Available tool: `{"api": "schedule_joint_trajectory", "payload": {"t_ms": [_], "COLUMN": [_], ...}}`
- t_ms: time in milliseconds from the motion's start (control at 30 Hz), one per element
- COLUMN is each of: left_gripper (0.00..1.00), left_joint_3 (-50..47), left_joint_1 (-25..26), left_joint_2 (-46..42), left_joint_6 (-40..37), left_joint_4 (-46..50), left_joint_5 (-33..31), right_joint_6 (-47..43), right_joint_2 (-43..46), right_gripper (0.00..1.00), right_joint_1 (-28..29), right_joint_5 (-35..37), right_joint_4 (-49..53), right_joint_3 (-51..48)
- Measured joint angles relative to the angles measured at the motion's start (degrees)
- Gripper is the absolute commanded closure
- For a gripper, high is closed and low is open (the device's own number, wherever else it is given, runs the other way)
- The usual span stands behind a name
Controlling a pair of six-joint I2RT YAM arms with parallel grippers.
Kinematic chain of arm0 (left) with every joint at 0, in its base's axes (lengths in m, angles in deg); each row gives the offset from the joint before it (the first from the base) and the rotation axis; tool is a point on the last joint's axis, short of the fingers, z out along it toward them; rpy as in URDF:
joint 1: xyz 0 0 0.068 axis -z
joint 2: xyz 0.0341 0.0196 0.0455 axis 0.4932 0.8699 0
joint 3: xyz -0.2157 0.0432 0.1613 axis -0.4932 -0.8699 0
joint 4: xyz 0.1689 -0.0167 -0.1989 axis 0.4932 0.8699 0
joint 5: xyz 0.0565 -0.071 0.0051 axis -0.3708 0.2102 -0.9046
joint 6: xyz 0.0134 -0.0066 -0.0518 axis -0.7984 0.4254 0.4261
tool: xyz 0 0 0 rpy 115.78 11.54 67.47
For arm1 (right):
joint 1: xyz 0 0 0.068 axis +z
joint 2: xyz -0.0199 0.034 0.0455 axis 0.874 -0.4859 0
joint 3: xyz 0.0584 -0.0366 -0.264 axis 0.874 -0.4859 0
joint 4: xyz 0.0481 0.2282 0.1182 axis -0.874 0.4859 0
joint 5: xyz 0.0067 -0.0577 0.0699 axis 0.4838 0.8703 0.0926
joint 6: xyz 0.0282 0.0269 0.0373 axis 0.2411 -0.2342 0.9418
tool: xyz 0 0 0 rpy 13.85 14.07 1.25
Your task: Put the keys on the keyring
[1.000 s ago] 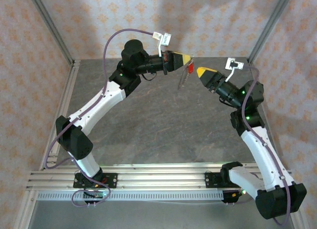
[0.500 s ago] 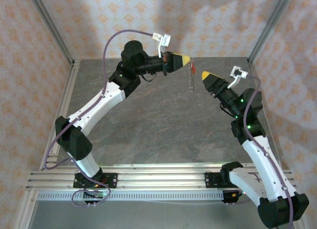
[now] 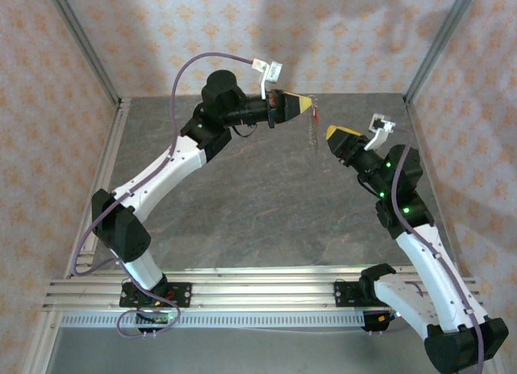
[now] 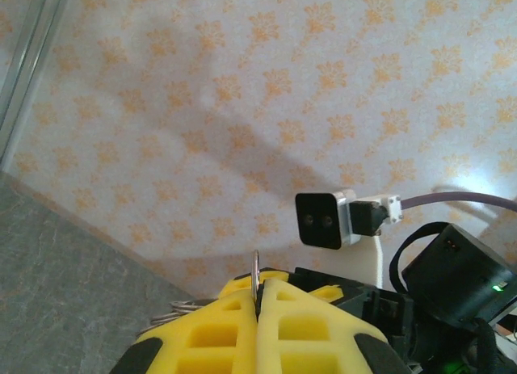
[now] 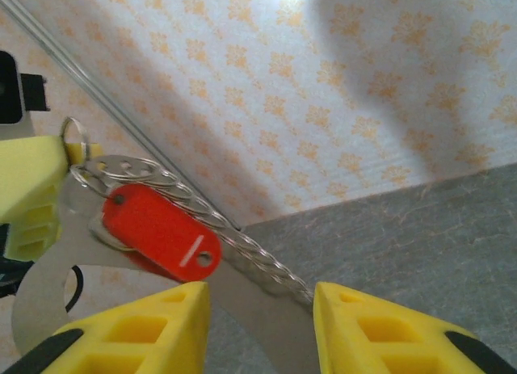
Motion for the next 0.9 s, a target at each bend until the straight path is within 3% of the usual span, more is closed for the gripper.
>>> {"api": "schedule_joint_trajectory", "payload": {"t_ms": [333,900], "left_gripper": [1.0,1.0], "left_joint_3": [-0.1,-0.4], "left_joint_1": [0.7,0.7], "left_joint_2": [0.0,0.0], "left_joint_6": [0.0,0.0], "left_joint_4": [0.0,0.1], "left_joint_5": [0.0,0.0], "right_joint_6": [-8.0,-11.8], "right_joint_2": [-3.6,-5.1], "right_gripper": [0.66,0.67], "right_joint_1": [7.2,8.4], "right_joint_5": [3.4,4.3], "right_joint_4": [2.1,2.9], "right_joint_3": [6.2,8.7]}}
